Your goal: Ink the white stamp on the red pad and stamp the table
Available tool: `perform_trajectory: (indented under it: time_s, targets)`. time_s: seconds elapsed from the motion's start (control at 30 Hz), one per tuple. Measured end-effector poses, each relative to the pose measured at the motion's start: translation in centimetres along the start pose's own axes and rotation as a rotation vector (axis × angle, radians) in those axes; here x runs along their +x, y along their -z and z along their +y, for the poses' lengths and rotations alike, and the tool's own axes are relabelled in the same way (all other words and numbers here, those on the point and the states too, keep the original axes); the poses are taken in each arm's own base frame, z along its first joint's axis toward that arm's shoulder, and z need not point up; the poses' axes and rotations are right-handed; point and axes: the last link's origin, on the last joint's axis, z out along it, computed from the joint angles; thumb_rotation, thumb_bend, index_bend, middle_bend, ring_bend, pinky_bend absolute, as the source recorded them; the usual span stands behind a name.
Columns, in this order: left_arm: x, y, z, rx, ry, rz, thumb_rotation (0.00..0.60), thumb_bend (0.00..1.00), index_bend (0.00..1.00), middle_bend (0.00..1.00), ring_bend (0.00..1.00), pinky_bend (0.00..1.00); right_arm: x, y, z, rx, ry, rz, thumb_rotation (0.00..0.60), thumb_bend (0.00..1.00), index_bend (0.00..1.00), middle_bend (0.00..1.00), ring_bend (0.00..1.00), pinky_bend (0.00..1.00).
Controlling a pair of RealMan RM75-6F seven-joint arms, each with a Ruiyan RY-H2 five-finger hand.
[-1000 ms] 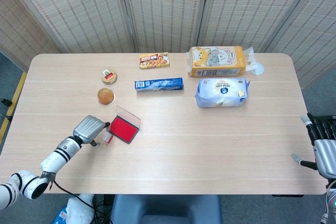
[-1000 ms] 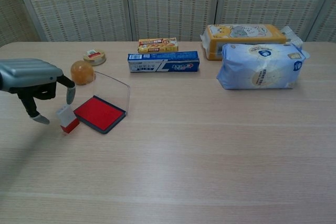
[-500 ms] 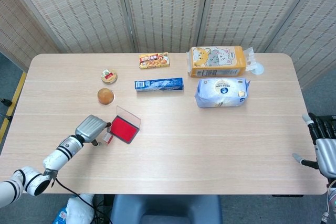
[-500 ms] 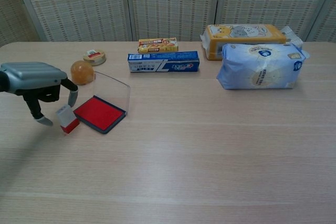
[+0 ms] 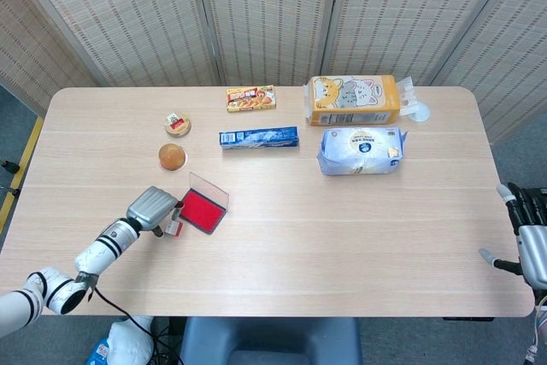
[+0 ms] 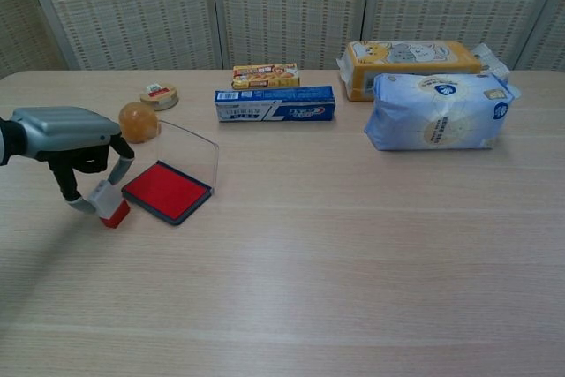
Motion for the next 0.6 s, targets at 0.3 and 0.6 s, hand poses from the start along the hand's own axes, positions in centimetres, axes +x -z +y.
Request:
perform_trajectory:
  time_s: [0.3,0.6]
  targets:
    - [0.2,0.2,0.1,-0.004,0.010,0.001,0.600,0.22,0.67,1.00,0.95,0.94,-0.1,-0.1,0.0,-0.002,0.004,-0.001,0.600,0.10,0.00,0.00,0.00,0.00]
    - [1.4,1.0,-0.2,0.002,0.057,-0.004,0.600,0.27,0.69,1.00,0.95,0.94,-0.1,-0.4,0.1,-0.011,0.006,-0.007,0.600,0.10,0.00,0.00,0.00,0.00]
